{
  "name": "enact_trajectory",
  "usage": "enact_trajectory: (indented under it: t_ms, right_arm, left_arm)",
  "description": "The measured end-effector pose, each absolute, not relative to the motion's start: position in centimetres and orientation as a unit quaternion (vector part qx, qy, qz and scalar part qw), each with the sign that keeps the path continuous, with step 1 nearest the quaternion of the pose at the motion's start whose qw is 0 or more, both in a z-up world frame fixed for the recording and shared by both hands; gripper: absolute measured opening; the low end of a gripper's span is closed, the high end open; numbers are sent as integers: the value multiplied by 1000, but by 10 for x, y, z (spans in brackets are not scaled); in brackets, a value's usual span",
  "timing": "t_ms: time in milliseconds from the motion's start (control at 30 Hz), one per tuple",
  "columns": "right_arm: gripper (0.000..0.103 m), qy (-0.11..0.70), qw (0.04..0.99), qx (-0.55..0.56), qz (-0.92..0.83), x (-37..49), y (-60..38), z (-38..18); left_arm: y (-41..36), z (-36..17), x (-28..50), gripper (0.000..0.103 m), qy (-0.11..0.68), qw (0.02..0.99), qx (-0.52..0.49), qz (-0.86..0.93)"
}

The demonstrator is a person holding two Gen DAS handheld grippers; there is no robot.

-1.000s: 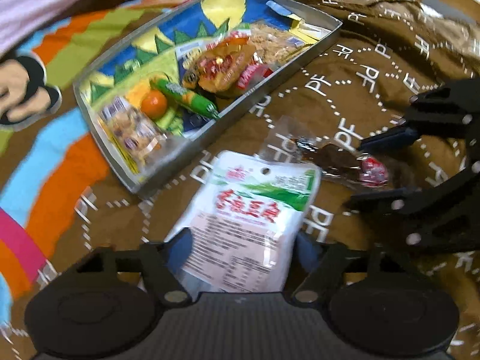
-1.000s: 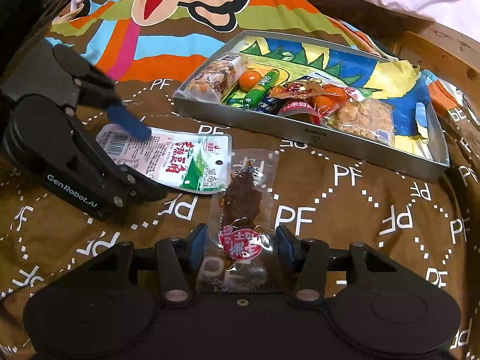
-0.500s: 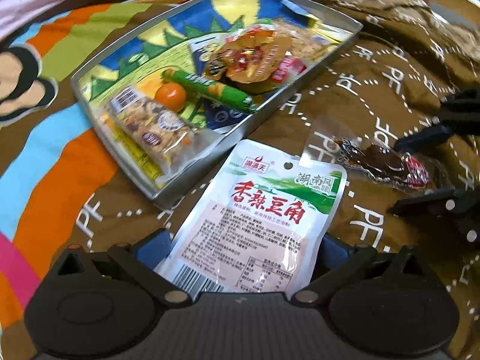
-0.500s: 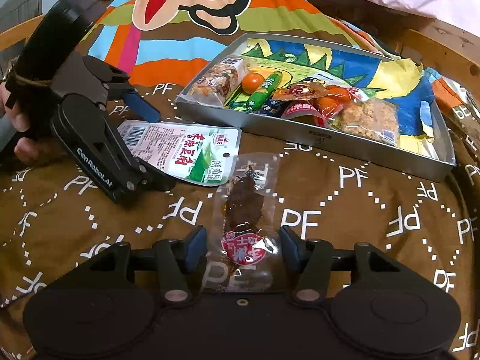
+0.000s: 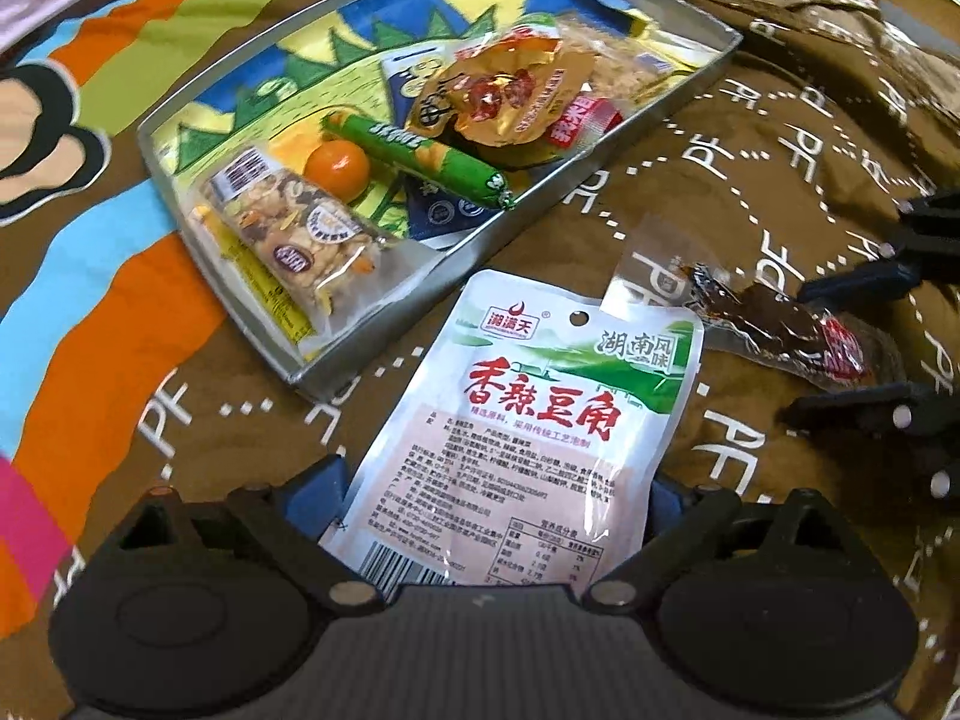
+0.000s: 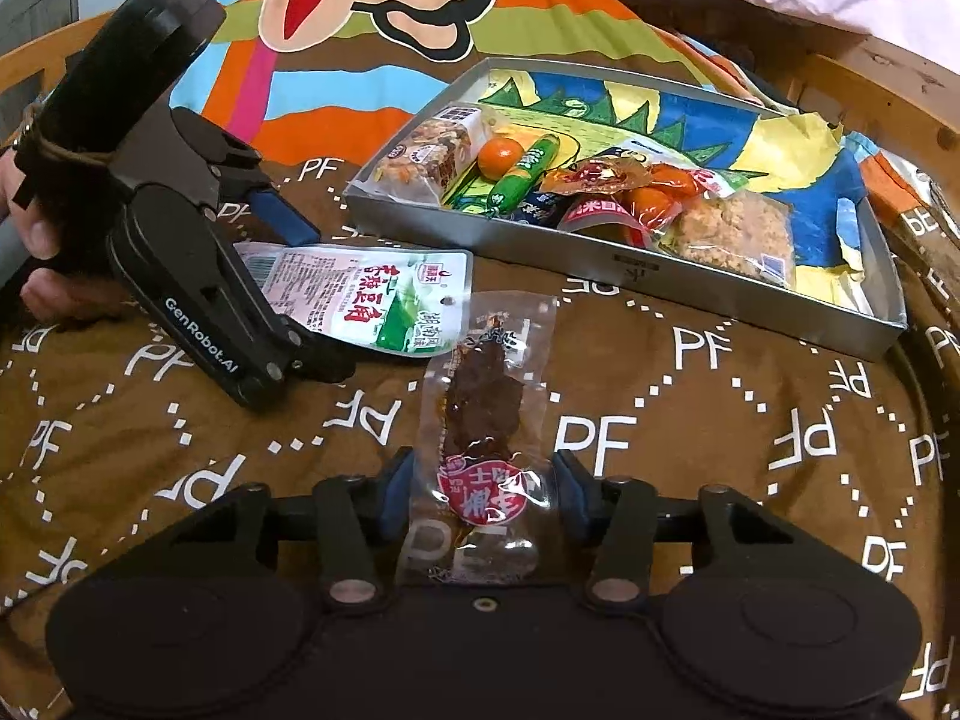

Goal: Organize snacks
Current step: 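Lift and carry the bean packet and dried-meat packet toward the tray with both tools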

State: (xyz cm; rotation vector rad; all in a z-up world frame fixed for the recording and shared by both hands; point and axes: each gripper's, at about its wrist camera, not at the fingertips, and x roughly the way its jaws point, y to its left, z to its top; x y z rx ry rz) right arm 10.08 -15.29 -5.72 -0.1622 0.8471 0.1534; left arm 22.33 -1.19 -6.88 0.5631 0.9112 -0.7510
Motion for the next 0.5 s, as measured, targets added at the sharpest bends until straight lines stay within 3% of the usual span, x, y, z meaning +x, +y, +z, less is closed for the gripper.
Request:
enact_trajectory:
  t_ms: [267, 500]
  right_arm:
    - [51, 417, 904, -70, 68, 95, -157, -53]
    - [51, 420, 904, -52, 57, 90, -165, -52]
  left_arm:
    - [-12, -61, 199, 96, 494, 798, 190, -288]
    - [-13, -57, 165, 96, 509, 810, 174, -234]
